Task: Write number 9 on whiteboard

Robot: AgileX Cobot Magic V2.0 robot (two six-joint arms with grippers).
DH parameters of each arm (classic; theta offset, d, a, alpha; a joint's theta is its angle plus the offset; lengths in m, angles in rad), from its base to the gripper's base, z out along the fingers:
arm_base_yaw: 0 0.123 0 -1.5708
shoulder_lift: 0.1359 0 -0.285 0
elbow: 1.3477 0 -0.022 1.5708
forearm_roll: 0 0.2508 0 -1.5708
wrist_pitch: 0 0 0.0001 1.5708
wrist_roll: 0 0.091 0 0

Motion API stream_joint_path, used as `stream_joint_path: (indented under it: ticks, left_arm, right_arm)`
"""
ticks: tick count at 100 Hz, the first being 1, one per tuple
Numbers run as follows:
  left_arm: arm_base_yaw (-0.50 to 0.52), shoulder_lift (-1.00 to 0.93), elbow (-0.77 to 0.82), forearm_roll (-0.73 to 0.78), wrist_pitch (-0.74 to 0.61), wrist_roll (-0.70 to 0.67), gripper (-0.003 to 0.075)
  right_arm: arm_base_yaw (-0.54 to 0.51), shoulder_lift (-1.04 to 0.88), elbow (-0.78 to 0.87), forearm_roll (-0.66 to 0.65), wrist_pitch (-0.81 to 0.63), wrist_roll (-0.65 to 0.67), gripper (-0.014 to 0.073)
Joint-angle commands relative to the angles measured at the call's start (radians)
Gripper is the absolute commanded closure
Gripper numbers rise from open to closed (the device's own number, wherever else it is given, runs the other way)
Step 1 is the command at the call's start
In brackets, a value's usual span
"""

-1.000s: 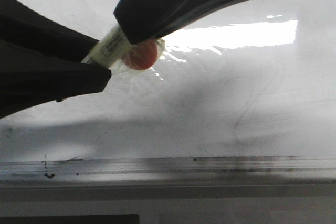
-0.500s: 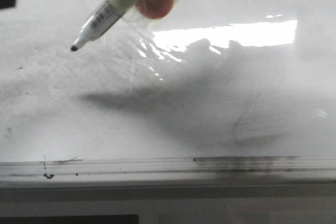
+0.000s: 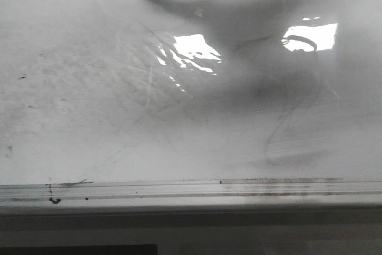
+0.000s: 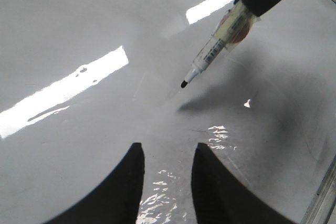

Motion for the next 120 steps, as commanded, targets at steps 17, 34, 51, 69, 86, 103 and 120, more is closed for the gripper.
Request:
stream_joint_path:
  ticks: [17, 34, 51, 69, 86, 103, 120]
  left_arm:
    - [0.003, 0.0, -0.033, -0.025, -0.075, -0.01, 0.0508]
    - [0.003, 0.001, -0.033, -0.025, -0.075, -0.01, 0.0508]
    - [0.003, 0.001, -0.033, -0.025, -0.075, -0.01, 0.0508]
    - [0.003, 0.001, -0.033, -0.025, -0.075, -0.01, 0.0508]
    - [0.003, 0.001, -0.033, -0.025, -0.064, -0.01, 0.0508]
    - [-0.009, 0.015, -0.033, -0.025, -0.008, -0.01, 0.048]
    - [-0.108, 0.091, -0.033, -0.021, -0.008, -0.01, 0.0367]
  right_arm:
    - [-0.011, 0.121, -0.083, 0.002, 0.006, 0.014, 0.0652]
    - [-0.011, 0.105, -0.09, -0.039, 0.111, 0.02, 0.0652]
    - [-0.011, 0.08, -0.124, -0.117, 0.053, 0.075, 0.0652]
    - [-0.011, 0.089, -0.136, -0.117, 0.054, 0.08, 0.0652]
    - [0.02, 0.098, -0.029, -0.103, 0.142, 0.1, 0.0652]
    - [0.08, 0.096, 0.018, -0.085, 0.104, 0.101, 0.0652]
    - [0.133, 0.089, -0.027, -0.078, 0.131, 0.101, 0.0652]
